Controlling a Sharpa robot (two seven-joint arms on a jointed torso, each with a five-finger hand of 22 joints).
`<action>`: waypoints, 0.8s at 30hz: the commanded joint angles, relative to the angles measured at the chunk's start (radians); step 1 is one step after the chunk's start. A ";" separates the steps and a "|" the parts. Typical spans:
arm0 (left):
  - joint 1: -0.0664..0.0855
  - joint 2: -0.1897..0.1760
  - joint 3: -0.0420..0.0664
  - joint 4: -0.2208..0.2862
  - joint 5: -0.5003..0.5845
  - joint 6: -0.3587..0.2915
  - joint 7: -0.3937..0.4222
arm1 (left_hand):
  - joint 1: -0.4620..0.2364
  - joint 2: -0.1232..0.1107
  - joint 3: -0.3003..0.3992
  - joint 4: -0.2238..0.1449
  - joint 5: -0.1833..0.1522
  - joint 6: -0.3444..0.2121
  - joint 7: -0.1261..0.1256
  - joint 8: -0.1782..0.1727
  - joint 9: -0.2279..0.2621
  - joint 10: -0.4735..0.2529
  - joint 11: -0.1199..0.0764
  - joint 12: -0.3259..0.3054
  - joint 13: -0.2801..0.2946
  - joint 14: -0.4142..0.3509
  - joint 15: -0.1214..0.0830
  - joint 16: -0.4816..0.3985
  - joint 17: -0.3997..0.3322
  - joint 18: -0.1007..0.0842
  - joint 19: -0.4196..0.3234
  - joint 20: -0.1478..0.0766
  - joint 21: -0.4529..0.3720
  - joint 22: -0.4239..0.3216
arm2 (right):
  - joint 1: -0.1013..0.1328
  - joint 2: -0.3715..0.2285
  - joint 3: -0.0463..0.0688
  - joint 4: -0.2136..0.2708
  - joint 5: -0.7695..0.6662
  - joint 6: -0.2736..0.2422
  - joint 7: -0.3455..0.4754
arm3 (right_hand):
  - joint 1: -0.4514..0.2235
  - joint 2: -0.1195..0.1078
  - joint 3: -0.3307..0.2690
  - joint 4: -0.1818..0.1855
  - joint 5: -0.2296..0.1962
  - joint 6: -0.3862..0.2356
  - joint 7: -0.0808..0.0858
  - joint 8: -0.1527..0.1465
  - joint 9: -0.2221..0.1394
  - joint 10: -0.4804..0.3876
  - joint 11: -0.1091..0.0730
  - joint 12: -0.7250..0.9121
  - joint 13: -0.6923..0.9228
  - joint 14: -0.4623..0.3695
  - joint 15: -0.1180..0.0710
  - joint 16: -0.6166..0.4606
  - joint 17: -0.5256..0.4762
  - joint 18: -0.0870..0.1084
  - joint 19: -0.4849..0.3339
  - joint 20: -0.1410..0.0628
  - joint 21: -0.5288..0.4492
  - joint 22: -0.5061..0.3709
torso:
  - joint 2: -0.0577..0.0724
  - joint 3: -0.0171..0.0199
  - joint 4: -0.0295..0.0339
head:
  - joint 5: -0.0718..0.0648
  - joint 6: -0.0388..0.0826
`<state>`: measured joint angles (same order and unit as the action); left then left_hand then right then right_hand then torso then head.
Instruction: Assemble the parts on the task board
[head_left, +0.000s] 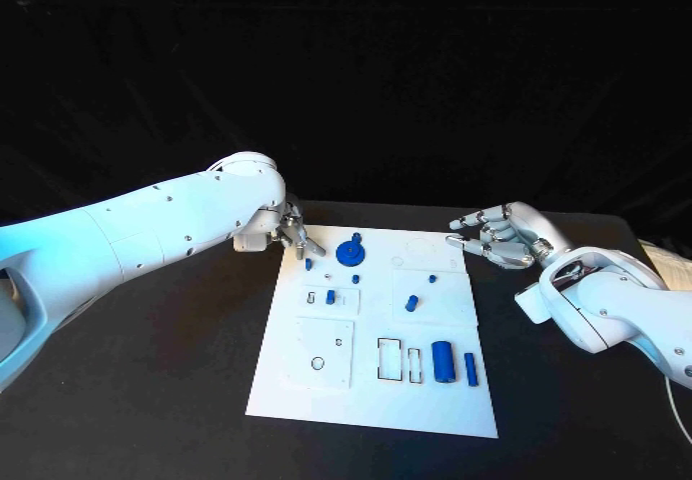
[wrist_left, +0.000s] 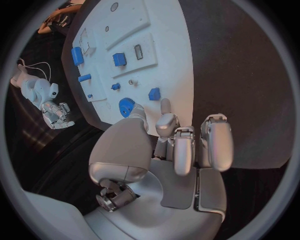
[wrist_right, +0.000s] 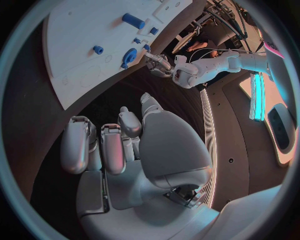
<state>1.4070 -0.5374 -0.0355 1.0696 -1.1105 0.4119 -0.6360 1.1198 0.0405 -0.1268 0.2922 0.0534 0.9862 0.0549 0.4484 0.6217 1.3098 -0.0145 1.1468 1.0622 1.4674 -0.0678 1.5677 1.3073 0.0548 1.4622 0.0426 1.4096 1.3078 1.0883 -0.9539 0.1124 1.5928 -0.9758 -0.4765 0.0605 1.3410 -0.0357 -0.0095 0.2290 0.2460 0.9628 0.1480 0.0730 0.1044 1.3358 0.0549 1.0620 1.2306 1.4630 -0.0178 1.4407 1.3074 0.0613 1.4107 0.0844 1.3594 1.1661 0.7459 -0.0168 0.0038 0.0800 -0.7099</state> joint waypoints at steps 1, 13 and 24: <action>-0.001 0.003 0.000 0.000 0.007 0.042 0.004 | 0.015 -0.001 -0.001 -0.006 0.002 0.007 -0.002 0.007 0.002 0.008 -0.002 0.005 0.001 0.103 -0.007 0.003 0.263 -0.004 0.010 -0.006 0.003 0.064 | -0.001 0.000 0.000 0.001 -0.010 0.014 0.000 | 0.006 0.004 -0.002 -0.002 0.007 0.001 -0.002 -0.003 -0.001 -0.006 0.002 -0.005 -0.001 0.066 -0.003 -0.005 0.085 0.020 -0.006 -0.003 -0.007 -0.001 | 0.000 0.0002 -0.0002 | 0.000 0.000; -0.005 0.005 -0.002 0.004 0.031 0.049 0.003 | 0.044 0.019 0.010 -0.006 0.002 0.004 -0.003 0.011 0.013 0.010 -0.003 0.006 0.002 0.103 -0.008 0.003 0.263 -0.004 0.010 -0.007 0.002 0.064 | -0.001 0.001 0.000 0.000 -0.010 0.015 0.001 | 0.007 0.004 -0.003 -0.003 0.009 0.001 -0.002 -0.003 -0.001 -0.007 0.002 -0.005 -0.002 0.066 -0.003 -0.006 0.084 0.020 -0.007 -0.003 -0.008 -0.002 | 0.000 0.0003 -0.0004 | -0.001 -0.002; -0.006 0.004 -0.001 0.006 0.041 0.041 0.001 | 0.066 0.029 0.019 -0.008 0.002 0.002 -0.004 0.014 0.020 0.011 -0.004 0.009 0.005 0.103 -0.008 0.003 0.263 -0.003 0.010 -0.007 0.001 0.063 | -0.001 0.002 0.000 -0.004 0.000 0.016 0.008 | 0.005 0.003 -0.005 -0.002 0.011 0.000 -0.001 -0.003 -0.001 -0.007 0.002 -0.005 -0.002 0.066 -0.003 -0.007 0.084 0.020 -0.007 -0.003 -0.008 -0.002 | -0.001 0.0000 0.0001 | 0.000 -0.003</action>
<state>1.4013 -0.5350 -0.0372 1.0740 -1.0820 0.4405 -0.6367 1.1765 0.0712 -0.1126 0.2839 0.0534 0.9862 0.0549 0.4562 0.6413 1.3133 -0.0180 1.1540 1.0661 1.4674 -0.0678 1.5678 1.3081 0.0548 1.4651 0.0395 1.4095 1.3077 1.0882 -0.9527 0.1124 1.5891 -0.9744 -0.4724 0.0609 1.3410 -0.0357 -0.0094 0.2290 0.2518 0.9628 0.1480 0.0730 0.1044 1.3358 0.0550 1.0621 1.2295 1.4630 -0.0178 1.4407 1.3081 0.0613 1.4107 0.0844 1.3552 1.1645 0.7455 -0.0165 0.0035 0.0797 -0.7125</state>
